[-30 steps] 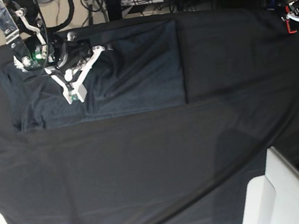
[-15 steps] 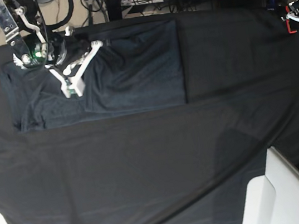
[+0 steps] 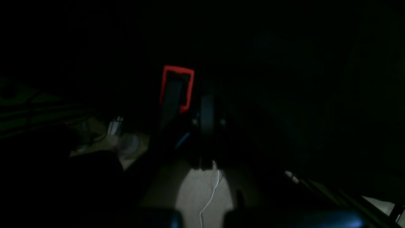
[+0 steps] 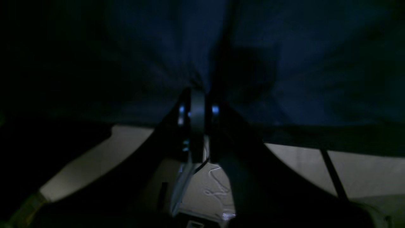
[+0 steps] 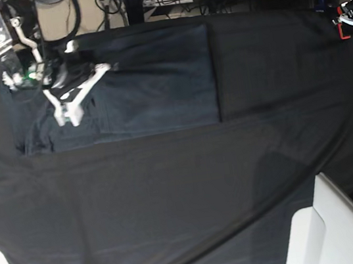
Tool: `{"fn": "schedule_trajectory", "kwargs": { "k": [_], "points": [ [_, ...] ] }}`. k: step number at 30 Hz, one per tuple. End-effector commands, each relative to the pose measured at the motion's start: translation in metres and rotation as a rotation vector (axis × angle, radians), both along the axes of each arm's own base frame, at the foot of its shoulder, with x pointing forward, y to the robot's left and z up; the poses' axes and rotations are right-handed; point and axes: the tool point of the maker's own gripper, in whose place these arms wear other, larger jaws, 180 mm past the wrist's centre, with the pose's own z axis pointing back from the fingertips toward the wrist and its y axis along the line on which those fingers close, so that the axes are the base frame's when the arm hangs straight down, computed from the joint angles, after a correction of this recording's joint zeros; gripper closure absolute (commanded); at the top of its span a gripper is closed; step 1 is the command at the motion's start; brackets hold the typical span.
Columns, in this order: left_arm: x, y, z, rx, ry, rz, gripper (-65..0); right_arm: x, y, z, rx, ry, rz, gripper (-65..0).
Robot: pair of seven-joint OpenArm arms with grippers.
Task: Fold the T-shirt properly
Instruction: 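Fold the held end over the shirt body with the right gripper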
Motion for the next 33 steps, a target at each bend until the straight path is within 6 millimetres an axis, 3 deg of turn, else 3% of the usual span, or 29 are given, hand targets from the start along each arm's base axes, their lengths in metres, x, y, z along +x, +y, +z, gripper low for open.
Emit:
{"fn": "schedule_trajectory", "kwargs": {
  "k": [1, 12, 20, 22, 26, 28, 30, 33],
  "points": [
    [0.007, 0.009, 0.012, 0.029, -0.027, -0.007, 0.0, 0.004, 0.003, 0.005, 0.015, -0.016, 0.004, -0.8],
    [0.007, 0.009, 0.012, 0.029, -0.028, -0.007, 0.0, -0.001, 0.007, 0.002, 0.024, -0.002, 0.007, -0.9],
    [0.007, 0.008, 0.012, 0.028, -0.028, -0.007, 0.0, -0.015, 0.006, -0.018, 0.020, 0.069, -0.017, -1.2],
    [0.007, 0.008, 0.012, 0.028, -0.028, -0.007, 0.0, -0.014, 0.006, -0.017, 0.021, 0.066, -0.017, -5.7],
    [0.007, 0.008, 0.012, 0.028, -0.028, -0.007, 0.0, -0.012, 0.007, -0.014, 0.023, 0.054, -0.017, -26.0],
    [0.007, 0.008, 0.012, 0.028, -0.028, -0.007, 0.0, -0.004, 0.010, -0.002, 0.033, 0.011, -0.011, -33.0],
    [0.007, 0.008, 0.012, 0.028, -0.028, -0.007, 0.0, 0.005, 0.001, 0.018, 0.034, -0.061, -0.042, -34.1],
    [0.007, 0.009, 0.012, 0.029, -0.028, -0.007, 0.0, 0.028, -0.029, 0.051, 0.010, -0.199, -0.118, -35.0]
  ]
}}
